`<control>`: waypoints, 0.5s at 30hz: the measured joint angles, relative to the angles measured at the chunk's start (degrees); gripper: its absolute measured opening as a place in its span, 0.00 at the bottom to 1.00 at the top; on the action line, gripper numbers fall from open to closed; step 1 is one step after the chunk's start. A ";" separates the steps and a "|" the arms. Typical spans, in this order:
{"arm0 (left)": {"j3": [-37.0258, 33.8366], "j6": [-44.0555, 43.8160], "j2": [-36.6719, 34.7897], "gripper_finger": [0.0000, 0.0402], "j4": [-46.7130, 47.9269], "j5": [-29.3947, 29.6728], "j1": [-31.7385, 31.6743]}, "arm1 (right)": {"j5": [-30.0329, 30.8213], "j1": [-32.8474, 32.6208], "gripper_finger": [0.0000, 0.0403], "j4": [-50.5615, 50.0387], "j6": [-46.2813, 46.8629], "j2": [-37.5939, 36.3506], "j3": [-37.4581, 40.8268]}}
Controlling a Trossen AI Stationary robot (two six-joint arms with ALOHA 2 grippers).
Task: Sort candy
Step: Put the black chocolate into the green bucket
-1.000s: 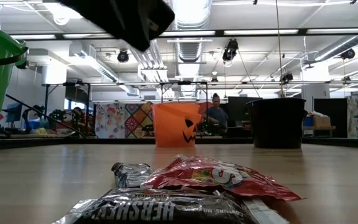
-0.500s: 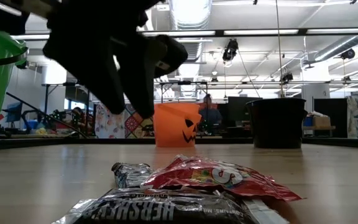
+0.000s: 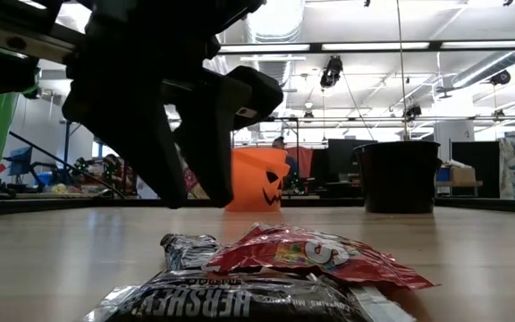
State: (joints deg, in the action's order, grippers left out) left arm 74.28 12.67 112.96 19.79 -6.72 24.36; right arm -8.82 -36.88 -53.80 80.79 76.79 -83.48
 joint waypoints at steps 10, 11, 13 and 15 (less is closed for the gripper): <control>0.00 1.01 0.95 0.40 -0.96 -0.26 -0.02 | 0.02 0.00 0.44 0.00 -0.51 0.00 0.02; 0.00 1.01 1.09 0.40 -0.96 -0.28 -0.02 | 0.04 0.00 0.44 -0.02 -0.66 0.00 0.02; 0.00 1.16 1.42 0.41 -0.96 -0.28 -0.02 | 0.07 0.00 0.44 0.00 -0.89 0.00 0.02; 0.00 1.22 1.76 0.40 -0.96 -0.28 -0.02 | 0.31 0.00 0.44 -0.02 -1.00 0.00 0.02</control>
State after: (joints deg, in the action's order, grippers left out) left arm 74.28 13.89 114.72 18.83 -7.01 24.34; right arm -8.50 -36.88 -53.82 79.80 76.79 -83.46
